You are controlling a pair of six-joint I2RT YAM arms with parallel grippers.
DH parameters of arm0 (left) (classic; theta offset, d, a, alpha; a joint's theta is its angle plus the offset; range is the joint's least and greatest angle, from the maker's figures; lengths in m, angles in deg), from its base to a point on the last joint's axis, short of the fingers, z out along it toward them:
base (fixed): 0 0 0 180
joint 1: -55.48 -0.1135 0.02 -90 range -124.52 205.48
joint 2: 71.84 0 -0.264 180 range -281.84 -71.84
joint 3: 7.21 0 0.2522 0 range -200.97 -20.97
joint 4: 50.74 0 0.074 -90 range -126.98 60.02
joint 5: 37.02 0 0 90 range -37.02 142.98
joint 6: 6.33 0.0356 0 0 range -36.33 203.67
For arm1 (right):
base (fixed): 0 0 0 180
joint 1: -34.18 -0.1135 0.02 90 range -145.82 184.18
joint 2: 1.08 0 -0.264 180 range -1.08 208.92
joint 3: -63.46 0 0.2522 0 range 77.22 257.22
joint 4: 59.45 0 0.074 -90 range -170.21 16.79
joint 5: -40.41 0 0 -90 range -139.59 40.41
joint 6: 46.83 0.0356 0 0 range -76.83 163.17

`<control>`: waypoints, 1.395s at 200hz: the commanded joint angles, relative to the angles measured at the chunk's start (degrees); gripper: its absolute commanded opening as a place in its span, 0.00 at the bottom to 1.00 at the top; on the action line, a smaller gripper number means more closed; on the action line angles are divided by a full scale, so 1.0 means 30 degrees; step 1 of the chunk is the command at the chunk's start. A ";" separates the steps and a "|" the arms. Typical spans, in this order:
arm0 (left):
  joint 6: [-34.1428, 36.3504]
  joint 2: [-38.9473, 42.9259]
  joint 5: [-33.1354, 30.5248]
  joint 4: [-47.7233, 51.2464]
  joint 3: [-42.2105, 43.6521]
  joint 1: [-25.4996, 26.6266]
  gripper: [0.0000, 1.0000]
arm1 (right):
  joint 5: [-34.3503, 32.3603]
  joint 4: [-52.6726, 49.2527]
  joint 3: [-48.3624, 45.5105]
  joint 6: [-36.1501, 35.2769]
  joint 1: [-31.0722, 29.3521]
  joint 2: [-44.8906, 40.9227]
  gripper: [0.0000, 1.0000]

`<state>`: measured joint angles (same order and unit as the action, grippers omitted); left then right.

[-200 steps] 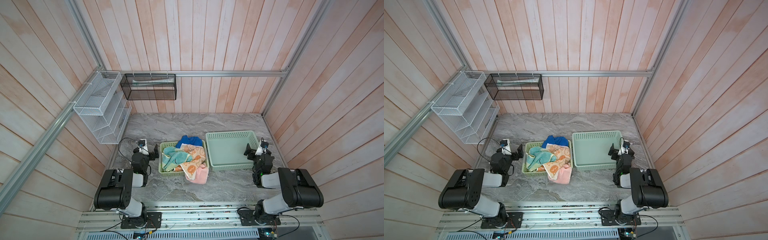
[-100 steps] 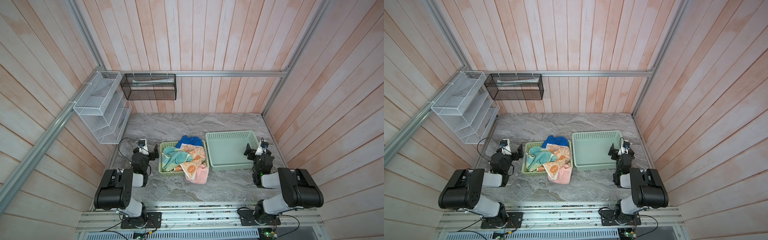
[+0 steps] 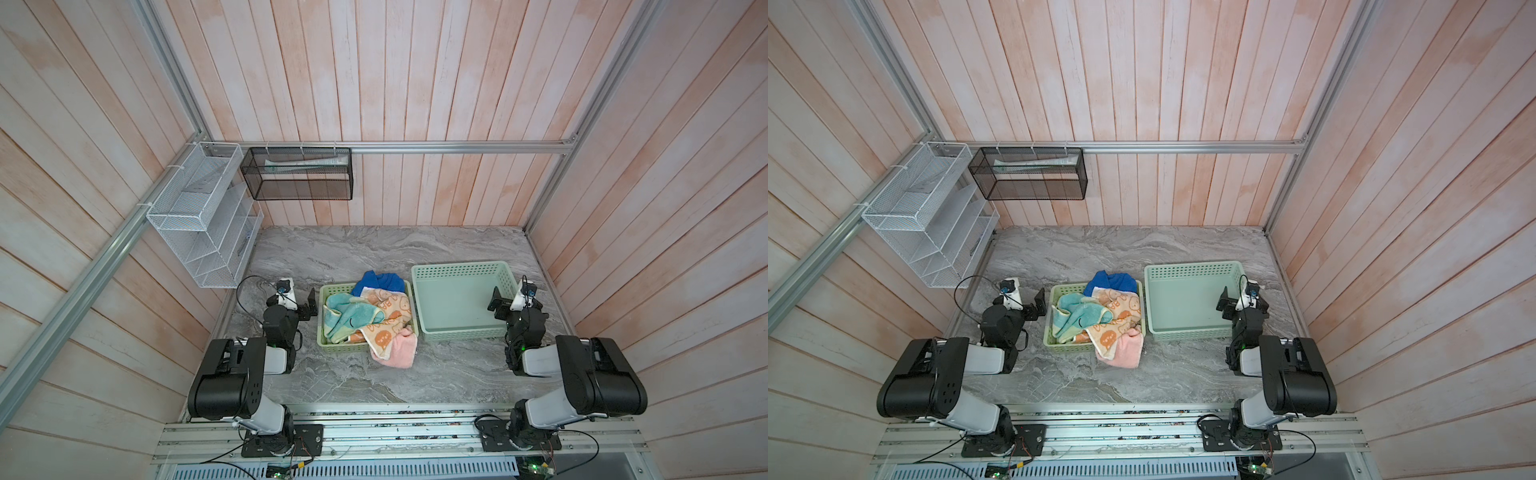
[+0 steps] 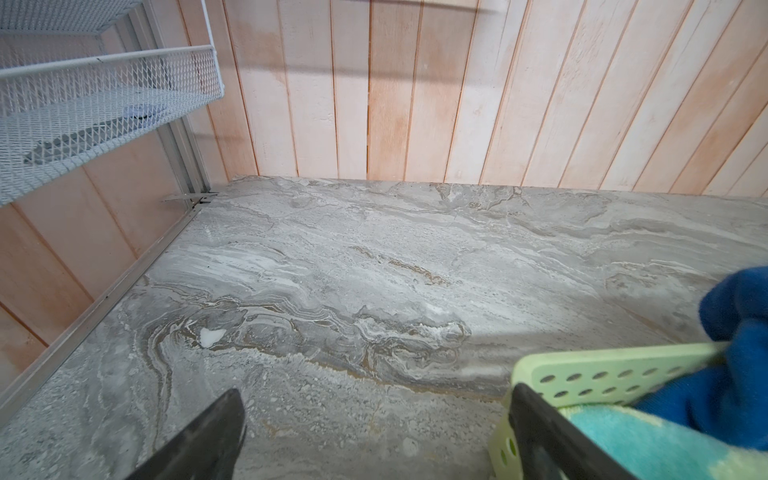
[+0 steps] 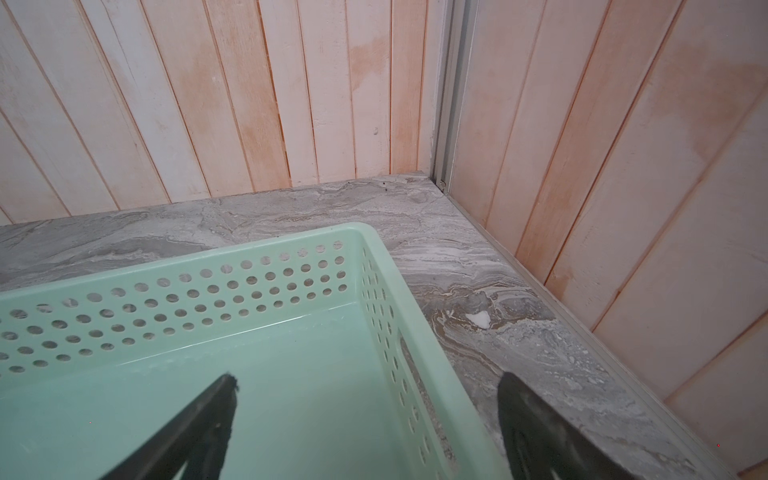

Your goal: Fold and stack the towels

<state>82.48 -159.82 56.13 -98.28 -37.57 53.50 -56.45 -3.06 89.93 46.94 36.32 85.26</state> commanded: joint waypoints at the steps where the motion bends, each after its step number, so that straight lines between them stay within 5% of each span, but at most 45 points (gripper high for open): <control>1: -0.0160 0.1652 -0.0380 0.0942 -0.0108 -0.0061 1.00 | 0.0921 -0.1104 0.0198 -0.0471 -0.0081 -0.1568 0.98; 49: -0.3050 0.7157 -0.1017 1.3719 -0.4481 0.0230 0.88 | -0.0298 -1.4532 0.5576 0.2993 -0.0397 -0.5682 0.90; 70: -0.4121 0.7456 -0.1107 1.8641 -0.7020 0.2156 0.80 | 0.0542 -1.9192 0.8162 0.4226 -0.1792 -0.5665 0.83; 115: -0.6832 0.2223 0.0022 2.4702 -1.2447 0.9789 0.65 | 0.1574 -2.3222 1.0847 0.5328 -0.9859 -0.4363 0.59; 146: -0.8185 -0.2412 0.1248 2.5913 -1.5220 1.2933 0.65 | 0.3105 -2.3008 1.1779 0.7038 -1.1917 -0.2293 0.59; 188: -0.8640 -0.3999 0.1032 2.6865 -1.3975 1.2493 0.65 | 0.3139 -2.5283 1.4006 0.6896 -1.2453 0.0576 0.65; 236: -0.7844 -0.1658 0.0492 2.7933 -1.0279 0.8605 0.65 | 0.1547 -2.7291 1.5692 0.5967 -1.2743 0.2782 0.66; 279: -0.6939 0.0160 0.0006 2.8713 -0.9731 0.5606 0.65 | -0.0880 -3.0292 1.8293 0.4247 -1.2707 0.5037 0.31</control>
<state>59.35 -160.32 59.54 -20.18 -69.22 73.59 -52.86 -86.56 140.83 63.75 -1.58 97.74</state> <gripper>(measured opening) 0.650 0.368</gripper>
